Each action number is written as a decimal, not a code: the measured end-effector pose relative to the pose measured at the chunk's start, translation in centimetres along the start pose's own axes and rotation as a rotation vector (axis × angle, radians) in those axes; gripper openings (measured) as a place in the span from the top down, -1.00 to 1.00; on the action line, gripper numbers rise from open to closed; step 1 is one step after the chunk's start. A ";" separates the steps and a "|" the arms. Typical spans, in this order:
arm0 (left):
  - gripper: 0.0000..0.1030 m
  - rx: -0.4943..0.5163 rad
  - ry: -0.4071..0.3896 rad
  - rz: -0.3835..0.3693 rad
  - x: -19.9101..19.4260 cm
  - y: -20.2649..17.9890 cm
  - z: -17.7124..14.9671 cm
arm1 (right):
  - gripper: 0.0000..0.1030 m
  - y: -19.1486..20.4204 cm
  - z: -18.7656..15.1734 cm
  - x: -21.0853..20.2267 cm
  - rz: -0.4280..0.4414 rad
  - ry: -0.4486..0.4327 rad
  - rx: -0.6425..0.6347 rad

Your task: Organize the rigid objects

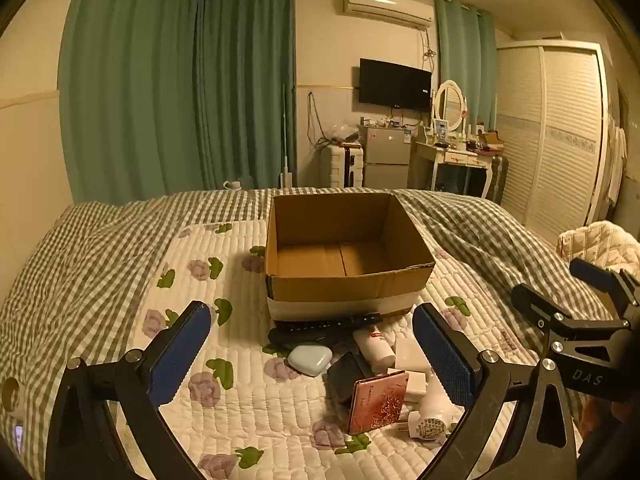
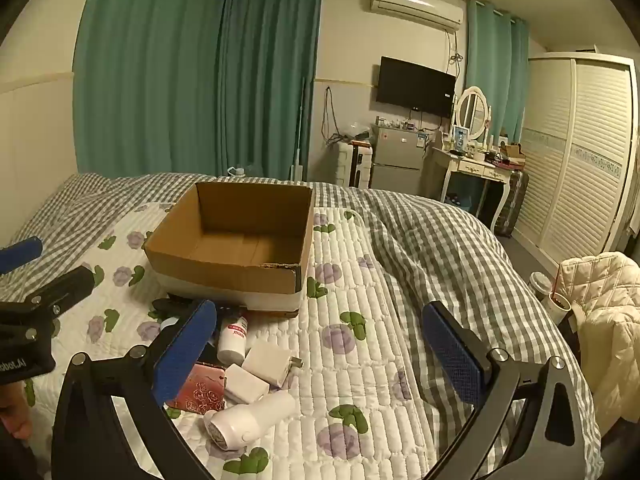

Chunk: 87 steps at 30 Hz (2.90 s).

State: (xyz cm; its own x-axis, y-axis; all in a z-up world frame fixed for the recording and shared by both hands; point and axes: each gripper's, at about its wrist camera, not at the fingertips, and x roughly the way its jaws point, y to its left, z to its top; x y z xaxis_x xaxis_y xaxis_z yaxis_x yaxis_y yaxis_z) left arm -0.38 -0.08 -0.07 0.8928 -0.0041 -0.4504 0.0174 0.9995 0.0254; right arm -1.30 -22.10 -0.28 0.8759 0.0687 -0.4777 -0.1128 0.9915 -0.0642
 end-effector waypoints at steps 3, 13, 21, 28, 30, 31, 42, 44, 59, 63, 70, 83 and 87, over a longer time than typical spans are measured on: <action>-1.00 -0.027 0.041 -0.009 0.8 0.2 -0.3 | -1.00 0.1 -0.1 0.1 0.007 0.035 0.002; -1.00 -0.043 0.010 0.005 0.4 0.7 -0.2 | -1.00 0.6 -1.1 0.3 -0.001 0.019 -0.008; -1.00 -0.051 0.013 0.038 0.3 1.0 0.2 | -1.00 0.7 -0.5 0.5 -0.004 0.032 -0.016; -1.00 -0.060 0.012 0.045 0.2 1.4 0.3 | -1.00 0.9 -0.6 0.6 -0.007 0.039 -0.020; -1.00 -0.061 0.011 0.046 0.2 1.5 0.4 | -1.00 1.0 -0.6 0.5 -0.002 0.039 -0.020; -1.00 -0.062 0.012 0.048 0.2 1.5 0.4 | -1.00 1.0 -0.6 0.5 -0.002 0.040 -0.021; -1.00 -0.072 0.015 0.061 0.3 1.9 0.4 | -1.00 1.2 -0.7 0.6 0.009 0.050 -0.015; -1.00 -0.071 0.019 0.062 0.5 1.9 0.3 | -1.00 1.2 -0.7 0.7 0.009 0.054 -0.015; -1.00 -0.073 0.021 0.058 0.5 1.9 0.2 | -1.00 0.9 -0.7 0.8 -0.008 0.069 0.000; -1.00 -0.075 0.019 0.061 0.5 2.0 0.3 | -1.00 1.1 -0.7 0.8 -0.001 0.072 -0.007; -1.00 -0.074 0.023 0.060 0.4 2.0 0.3 | -1.00 1.5 -1.0 1.0 -0.006 0.087 -0.024; -1.00 -0.074 0.044 0.061 0.7 1.8 -0.1 | -1.00 1.3 -1.0 1.4 -0.003 0.116 -0.005; -1.00 -0.088 0.062 0.057 0.6 2.0 -0.3 | -1.00 1.4 -1.1 1.4 -0.003 0.128 -0.016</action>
State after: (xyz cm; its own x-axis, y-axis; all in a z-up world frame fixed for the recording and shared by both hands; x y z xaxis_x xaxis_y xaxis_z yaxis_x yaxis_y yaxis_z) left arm 0.10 1.92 -0.54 0.8617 0.0520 -0.5047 -0.0744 0.9969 -0.0243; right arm -0.76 -20.73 -2.02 0.8093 0.0502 -0.5852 -0.1188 0.9897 -0.0793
